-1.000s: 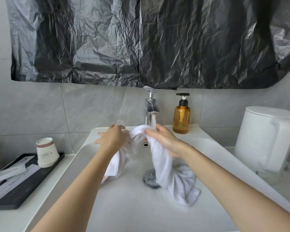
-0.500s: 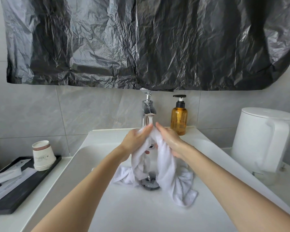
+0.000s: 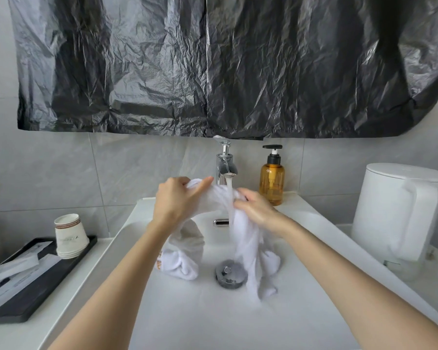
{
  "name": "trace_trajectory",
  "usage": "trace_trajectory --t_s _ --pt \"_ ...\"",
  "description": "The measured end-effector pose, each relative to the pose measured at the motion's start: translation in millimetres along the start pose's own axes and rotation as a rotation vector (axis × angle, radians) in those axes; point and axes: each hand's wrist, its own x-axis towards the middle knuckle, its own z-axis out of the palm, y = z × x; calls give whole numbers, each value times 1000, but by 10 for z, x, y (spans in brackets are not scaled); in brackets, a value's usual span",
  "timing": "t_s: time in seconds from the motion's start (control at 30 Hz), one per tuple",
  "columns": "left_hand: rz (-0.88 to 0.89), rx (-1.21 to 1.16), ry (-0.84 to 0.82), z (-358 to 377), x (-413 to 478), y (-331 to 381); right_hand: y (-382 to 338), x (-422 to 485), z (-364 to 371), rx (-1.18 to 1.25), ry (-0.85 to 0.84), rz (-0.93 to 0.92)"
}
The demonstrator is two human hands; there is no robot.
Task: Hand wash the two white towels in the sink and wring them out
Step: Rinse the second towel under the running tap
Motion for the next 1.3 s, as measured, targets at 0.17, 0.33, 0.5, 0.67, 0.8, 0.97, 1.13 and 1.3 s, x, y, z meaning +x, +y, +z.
trace_trajectory --t_s 0.17,0.33,0.5,0.67,0.8,0.97,1.13,1.3 --pt "146 279 -28 -30 16 -34 -46 -1 92 472 51 133" --pt "-55 -161 -366 206 -49 -33 -113 2 233 600 215 193" --pt "-222 -443 -391 435 -262 146 -81 -13 279 555 249 126" --pt "-232 -396 -249 485 -327 142 -60 -58 389 212 318 59" --pt "-127 -258 -198 492 -339 128 -98 5 424 -130 374 115" --pt "8 54 -236 477 -309 77 -17 -41 282 -463 328 -93" --pt "-205 -152 -297 472 -218 37 23 -86 105 -346 11 -104" --pt "-549 -681 -239 378 -66 -95 159 -109 105 -179 -203 24"
